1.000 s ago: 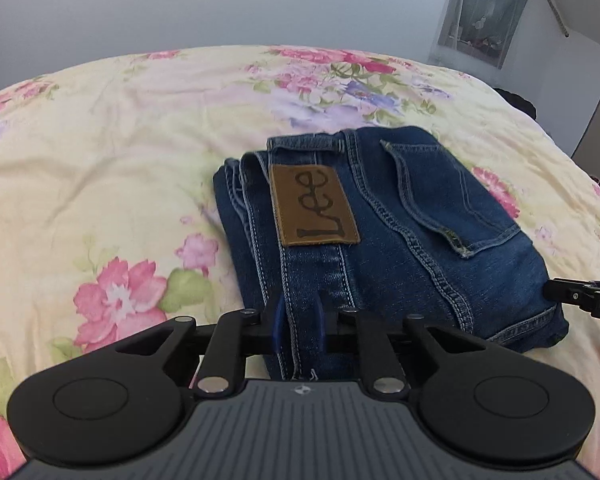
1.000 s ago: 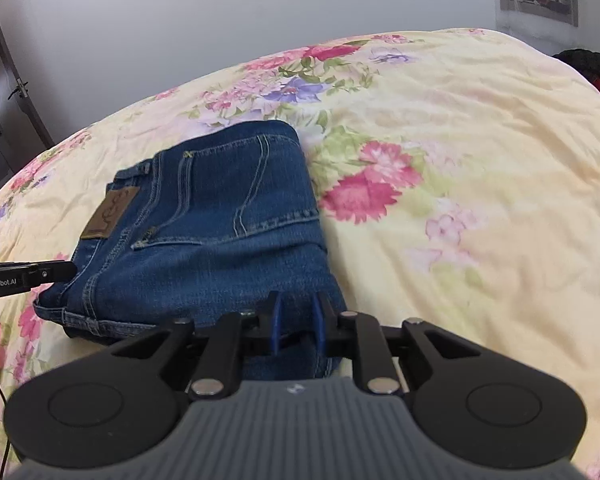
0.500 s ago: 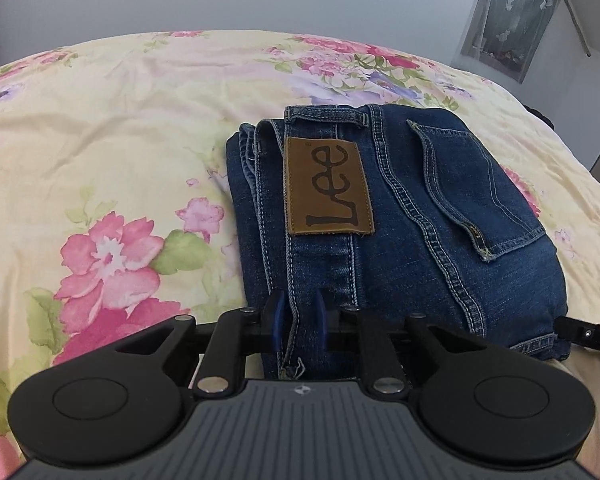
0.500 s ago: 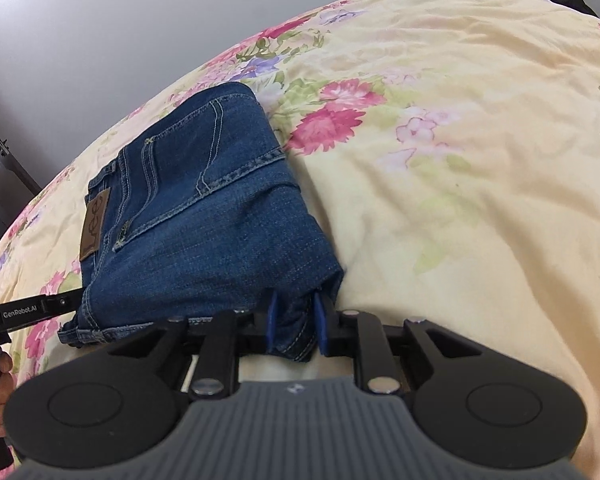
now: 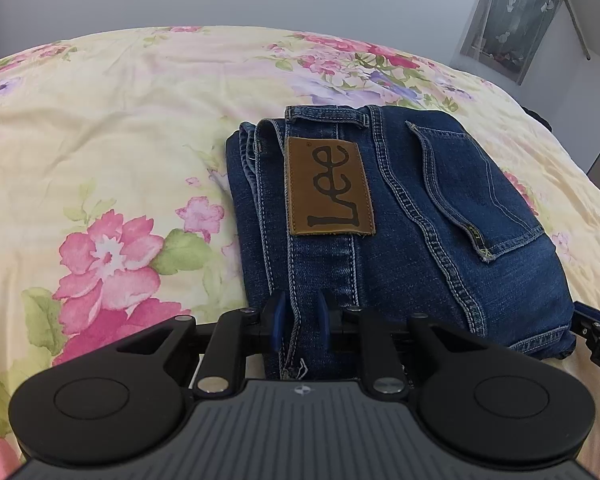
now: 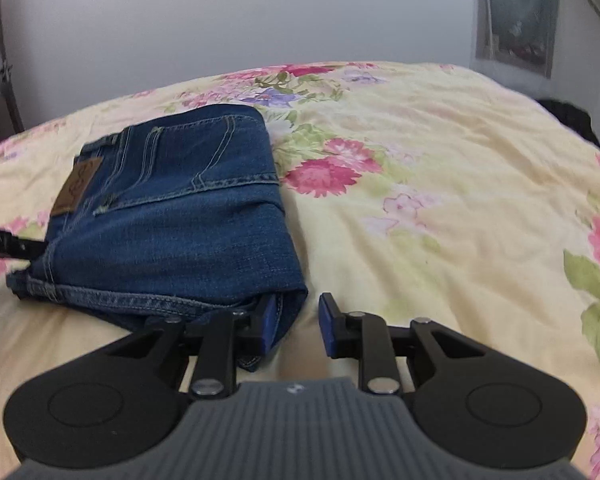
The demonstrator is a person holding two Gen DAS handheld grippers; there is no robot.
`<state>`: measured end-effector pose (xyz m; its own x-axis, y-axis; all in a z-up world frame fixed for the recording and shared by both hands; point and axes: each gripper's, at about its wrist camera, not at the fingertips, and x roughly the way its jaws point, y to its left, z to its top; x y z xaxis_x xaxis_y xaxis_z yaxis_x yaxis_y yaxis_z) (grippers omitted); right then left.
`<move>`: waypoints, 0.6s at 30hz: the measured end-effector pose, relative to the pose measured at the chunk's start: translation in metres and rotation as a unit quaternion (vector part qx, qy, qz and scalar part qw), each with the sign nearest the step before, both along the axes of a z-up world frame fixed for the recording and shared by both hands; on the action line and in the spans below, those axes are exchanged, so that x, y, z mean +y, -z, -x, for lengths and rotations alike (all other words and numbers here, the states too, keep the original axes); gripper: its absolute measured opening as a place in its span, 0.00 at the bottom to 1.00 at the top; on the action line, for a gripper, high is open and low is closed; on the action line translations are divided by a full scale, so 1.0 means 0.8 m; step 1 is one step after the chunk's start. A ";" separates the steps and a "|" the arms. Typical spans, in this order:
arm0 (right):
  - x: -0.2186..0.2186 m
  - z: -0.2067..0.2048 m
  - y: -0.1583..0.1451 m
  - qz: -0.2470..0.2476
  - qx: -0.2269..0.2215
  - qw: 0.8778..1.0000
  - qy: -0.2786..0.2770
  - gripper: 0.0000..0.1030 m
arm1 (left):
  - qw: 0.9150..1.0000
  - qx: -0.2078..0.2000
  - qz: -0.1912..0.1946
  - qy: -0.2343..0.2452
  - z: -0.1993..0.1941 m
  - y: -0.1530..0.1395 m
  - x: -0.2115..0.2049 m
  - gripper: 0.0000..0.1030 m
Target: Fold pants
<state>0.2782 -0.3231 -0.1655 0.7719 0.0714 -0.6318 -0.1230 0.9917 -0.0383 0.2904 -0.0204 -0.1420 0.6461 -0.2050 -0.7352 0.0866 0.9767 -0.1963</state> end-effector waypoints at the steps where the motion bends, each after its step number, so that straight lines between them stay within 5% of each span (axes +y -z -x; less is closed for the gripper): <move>1: 0.004 -0.002 0.001 0.020 -0.011 1.000 -0.008 0.23 | 1.000 0.000 0.000 0.000 0.000 0.000 0.000 0.21; 4: 0.000 -0.012 0.007 0.021 -0.017 0.999 -0.021 0.26 | 1.000 -0.002 -0.002 0.002 0.000 -0.001 0.000 0.22; 7: -0.003 -0.010 0.000 -0.005 -0.017 1.000 -0.021 0.00 | 1.000 -0.004 -0.007 0.000 0.000 -0.001 -0.002 0.23; 10: 0.000 0.010 -0.018 -0.005 -0.026 1.000 -0.010 0.00 | 1.000 -0.001 -0.006 -0.003 0.000 -0.001 -0.003 0.23; 18: -0.012 0.005 0.001 -0.046 0.057 0.997 0.000 0.00 | 1.000 0.005 -0.004 -0.006 -0.003 0.000 0.000 0.23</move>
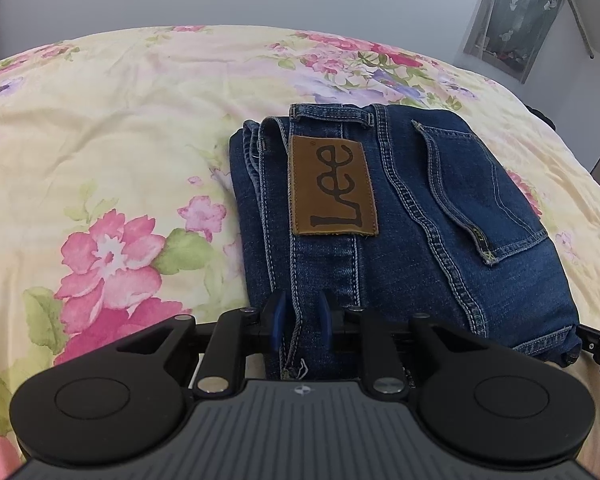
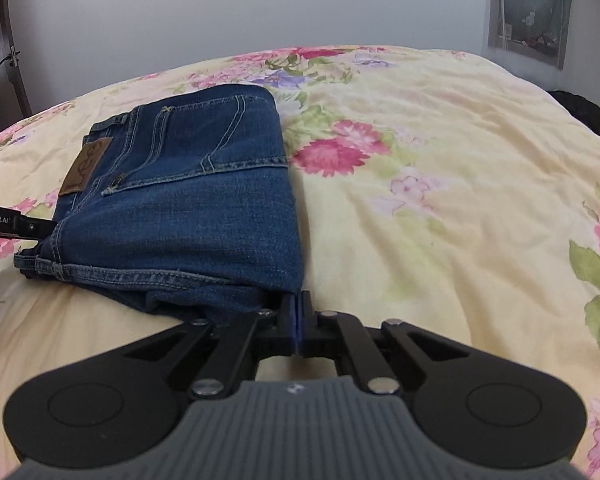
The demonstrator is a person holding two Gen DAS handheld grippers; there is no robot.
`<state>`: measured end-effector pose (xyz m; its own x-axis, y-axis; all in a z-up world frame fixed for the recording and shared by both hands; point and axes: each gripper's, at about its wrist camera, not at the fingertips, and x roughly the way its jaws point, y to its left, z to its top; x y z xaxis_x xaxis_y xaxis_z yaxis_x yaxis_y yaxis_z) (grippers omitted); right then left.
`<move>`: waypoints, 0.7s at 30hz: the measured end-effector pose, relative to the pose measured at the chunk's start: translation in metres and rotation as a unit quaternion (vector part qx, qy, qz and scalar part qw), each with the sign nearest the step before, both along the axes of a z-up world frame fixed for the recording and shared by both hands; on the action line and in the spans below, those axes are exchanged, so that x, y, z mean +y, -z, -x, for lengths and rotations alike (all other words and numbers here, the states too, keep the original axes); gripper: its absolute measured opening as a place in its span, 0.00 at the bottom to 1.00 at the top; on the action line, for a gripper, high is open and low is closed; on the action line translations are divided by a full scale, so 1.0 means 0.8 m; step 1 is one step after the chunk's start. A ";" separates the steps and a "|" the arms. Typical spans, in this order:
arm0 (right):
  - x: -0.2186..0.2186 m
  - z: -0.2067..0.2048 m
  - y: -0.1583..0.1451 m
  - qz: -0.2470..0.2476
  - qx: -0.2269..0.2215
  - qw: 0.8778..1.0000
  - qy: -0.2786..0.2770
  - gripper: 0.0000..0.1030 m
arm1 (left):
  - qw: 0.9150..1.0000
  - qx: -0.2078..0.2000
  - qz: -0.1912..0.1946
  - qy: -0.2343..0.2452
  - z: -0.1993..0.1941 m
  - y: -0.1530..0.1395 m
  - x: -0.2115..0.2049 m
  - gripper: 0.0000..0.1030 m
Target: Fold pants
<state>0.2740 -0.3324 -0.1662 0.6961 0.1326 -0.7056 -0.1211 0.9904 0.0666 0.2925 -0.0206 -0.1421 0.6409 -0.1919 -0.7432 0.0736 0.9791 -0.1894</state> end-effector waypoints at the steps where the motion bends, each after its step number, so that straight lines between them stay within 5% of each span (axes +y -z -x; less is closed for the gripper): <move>1: 0.001 0.001 0.000 0.000 0.001 1.000 0.000 0.00 | 1.000 0.001 0.001 0.000 0.000 0.000 0.001 0.23; 7: -0.011 0.003 -0.004 -0.035 0.005 0.999 0.016 0.00 | 1.000 0.015 0.021 -0.011 0.000 -0.002 0.009 0.26; 15: -0.014 0.014 -0.021 -0.024 0.010 0.999 0.042 0.01 | 0.998 0.035 0.032 -0.032 0.018 -0.019 0.030 0.33; 17: -0.024 0.019 -0.030 -0.037 0.008 0.998 0.056 0.17 | 0.998 0.023 0.035 -0.044 0.024 -0.030 0.043 0.34; 21: -0.046 0.012 -0.049 -0.094 0.007 0.993 0.072 0.32 | 0.996 0.006 0.070 -0.061 0.013 -0.044 0.066 0.64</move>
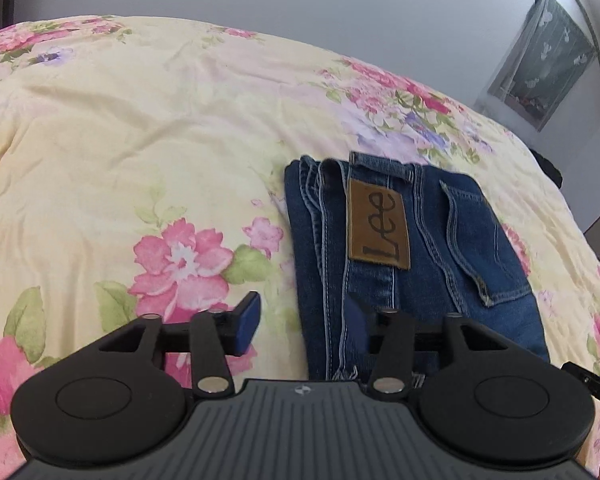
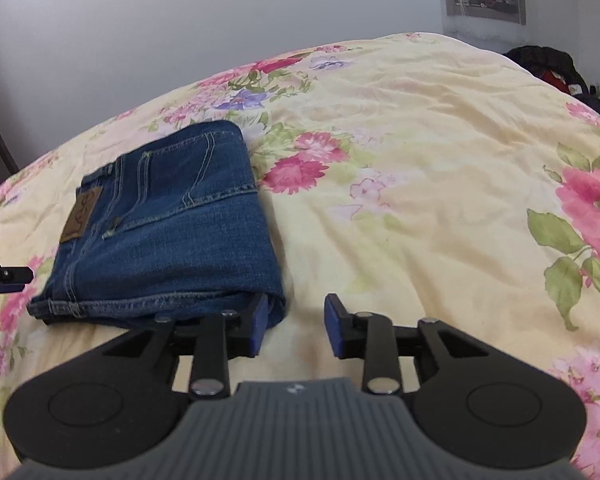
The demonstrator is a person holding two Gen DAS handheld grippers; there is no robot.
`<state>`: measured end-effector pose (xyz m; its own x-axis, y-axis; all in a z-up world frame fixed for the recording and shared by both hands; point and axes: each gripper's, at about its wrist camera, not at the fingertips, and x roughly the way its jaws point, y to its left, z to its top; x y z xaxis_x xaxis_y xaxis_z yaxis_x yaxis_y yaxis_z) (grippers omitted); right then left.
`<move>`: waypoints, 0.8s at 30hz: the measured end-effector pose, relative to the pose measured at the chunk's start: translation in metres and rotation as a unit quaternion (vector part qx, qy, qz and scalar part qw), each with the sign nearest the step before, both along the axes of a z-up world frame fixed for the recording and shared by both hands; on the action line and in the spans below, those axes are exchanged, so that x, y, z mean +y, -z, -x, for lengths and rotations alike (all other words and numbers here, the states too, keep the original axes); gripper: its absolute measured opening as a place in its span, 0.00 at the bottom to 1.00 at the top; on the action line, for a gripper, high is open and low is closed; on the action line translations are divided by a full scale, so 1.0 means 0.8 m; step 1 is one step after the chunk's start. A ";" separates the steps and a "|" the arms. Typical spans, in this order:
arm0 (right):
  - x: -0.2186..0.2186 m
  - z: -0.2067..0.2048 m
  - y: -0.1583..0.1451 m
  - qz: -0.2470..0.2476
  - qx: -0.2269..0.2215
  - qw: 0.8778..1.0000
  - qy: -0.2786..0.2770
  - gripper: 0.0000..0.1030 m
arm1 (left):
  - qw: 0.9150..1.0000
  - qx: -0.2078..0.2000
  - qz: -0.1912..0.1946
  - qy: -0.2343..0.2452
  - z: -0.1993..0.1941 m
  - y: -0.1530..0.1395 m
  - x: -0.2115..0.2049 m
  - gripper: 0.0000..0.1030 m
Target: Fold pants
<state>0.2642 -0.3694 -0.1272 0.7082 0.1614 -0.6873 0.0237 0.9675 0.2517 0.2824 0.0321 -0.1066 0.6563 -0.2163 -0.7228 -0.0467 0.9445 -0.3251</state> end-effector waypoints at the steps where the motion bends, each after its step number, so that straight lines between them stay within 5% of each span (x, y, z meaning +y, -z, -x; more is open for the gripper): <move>1: -0.004 -0.005 -0.004 -0.013 -0.001 1.000 0.002 0.37 | 1.000 -0.004 0.007 -0.003 -0.007 -0.003 0.002 0.69; 7: -0.013 -0.053 -0.020 -0.084 0.006 0.996 0.004 0.69 | 1.000 -0.018 0.007 -0.001 -0.040 -0.006 -0.005 0.81; 15: -0.002 -0.134 -0.009 -0.108 0.033 0.993 -0.017 0.69 | 0.999 -0.018 0.041 0.017 -0.074 0.019 -0.001 0.82; 24: -0.003 -0.211 0.041 -0.186 0.072 0.979 -0.035 0.69 | 0.981 0.004 0.196 0.005 -0.106 0.078 0.042 0.88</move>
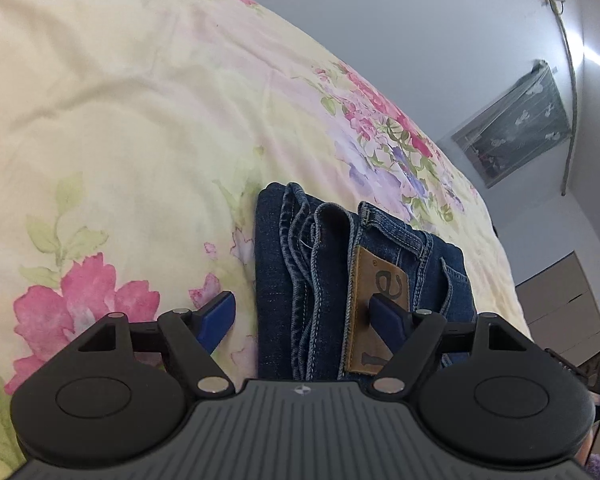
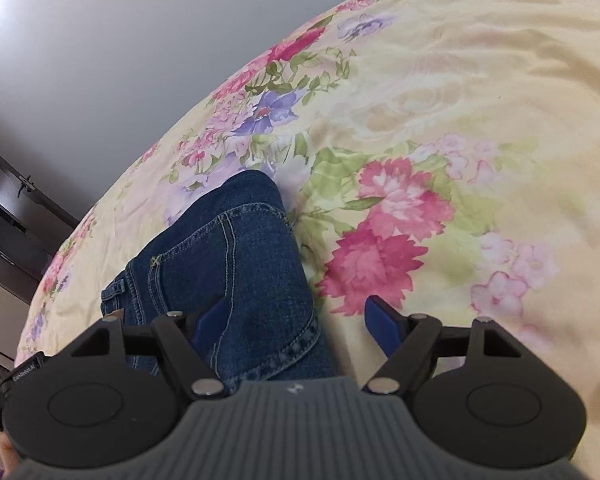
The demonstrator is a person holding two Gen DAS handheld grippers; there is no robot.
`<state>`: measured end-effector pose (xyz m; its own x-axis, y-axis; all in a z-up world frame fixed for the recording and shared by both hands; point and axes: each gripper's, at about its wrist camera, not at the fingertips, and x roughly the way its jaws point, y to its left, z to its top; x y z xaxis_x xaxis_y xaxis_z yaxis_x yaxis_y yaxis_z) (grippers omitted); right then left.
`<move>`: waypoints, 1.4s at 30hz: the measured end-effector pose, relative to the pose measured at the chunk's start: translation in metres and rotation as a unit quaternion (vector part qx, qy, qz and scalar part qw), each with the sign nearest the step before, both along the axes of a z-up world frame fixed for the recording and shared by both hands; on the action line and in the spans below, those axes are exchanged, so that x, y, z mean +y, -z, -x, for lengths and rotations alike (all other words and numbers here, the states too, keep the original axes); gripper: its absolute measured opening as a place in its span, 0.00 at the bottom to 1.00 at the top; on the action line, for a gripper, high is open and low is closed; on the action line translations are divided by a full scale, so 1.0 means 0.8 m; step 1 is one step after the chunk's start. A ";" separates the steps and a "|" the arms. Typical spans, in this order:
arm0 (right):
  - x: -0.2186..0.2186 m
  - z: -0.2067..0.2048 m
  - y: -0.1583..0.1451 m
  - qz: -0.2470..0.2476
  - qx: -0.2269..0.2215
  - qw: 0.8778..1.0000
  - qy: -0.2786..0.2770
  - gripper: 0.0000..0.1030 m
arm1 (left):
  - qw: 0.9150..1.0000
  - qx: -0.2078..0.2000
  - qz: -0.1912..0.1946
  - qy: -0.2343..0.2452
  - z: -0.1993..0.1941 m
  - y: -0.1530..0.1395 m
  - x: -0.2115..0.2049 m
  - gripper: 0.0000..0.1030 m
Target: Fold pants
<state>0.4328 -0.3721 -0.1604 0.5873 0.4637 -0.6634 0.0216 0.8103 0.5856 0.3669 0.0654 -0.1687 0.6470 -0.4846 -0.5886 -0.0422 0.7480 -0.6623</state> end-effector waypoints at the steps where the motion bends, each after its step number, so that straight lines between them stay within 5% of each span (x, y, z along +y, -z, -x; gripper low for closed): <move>1: -0.001 -0.005 0.007 -0.010 0.003 1.000 -0.001 0.69 | 1.000 -0.004 0.015 0.001 -0.003 0.006 0.002 0.90; 5: -0.006 -0.019 0.027 -0.053 0.005 0.999 -0.003 0.68 | 0.999 -0.022 0.042 0.012 -0.014 0.014 -0.007 0.91; 7: -0.007 -0.023 0.033 -0.071 0.003 0.997 -0.006 0.60 | 0.999 -0.024 0.041 0.015 -0.019 0.015 -0.015 0.91; 9: -0.006 -0.026 0.034 -0.096 0.005 0.995 -0.014 0.42 | 0.999 -0.026 0.031 0.012 -0.020 0.011 -0.022 0.79; 13: 0.006 -0.020 0.013 -0.066 -0.009 0.998 -0.022 0.27 | 0.999 -0.035 0.010 0.001 -0.009 -0.008 -0.027 0.38; 16: 0.017 -0.013 -0.014 -0.054 -0.026 0.998 -0.027 0.19 | 0.999 -0.036 0.001 -0.009 0.000 -0.024 -0.027 0.31; 22: 0.051 0.016 -0.084 -0.032 -0.064 0.996 -0.056 0.17 | 0.997 -0.065 -0.028 -0.016 0.045 -0.078 -0.011 0.30; 28: 0.127 0.049 -0.119 -0.032 -0.065 0.993 -0.093 0.17 | 0.997 -0.050 -0.059 -0.021 0.085 -0.122 0.058 0.30; 35: 0.245 0.075 -0.099 -0.092 -0.046 0.988 -0.116 0.17 | 0.994 -0.036 -0.101 -0.029 0.117 -0.145 0.170 0.30; 42: 0.355 0.080 -0.052 -0.115 -0.009 0.983 -0.142 0.17 | 0.991 0.006 -0.121 -0.055 0.127 -0.110 0.261 0.30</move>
<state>0.3689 -0.0882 -0.1187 0.4239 0.7465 -0.5129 -0.1981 0.6290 0.7518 0.2657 0.2742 -0.0804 0.6806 -0.2557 -0.6866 -0.1392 0.8749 -0.4639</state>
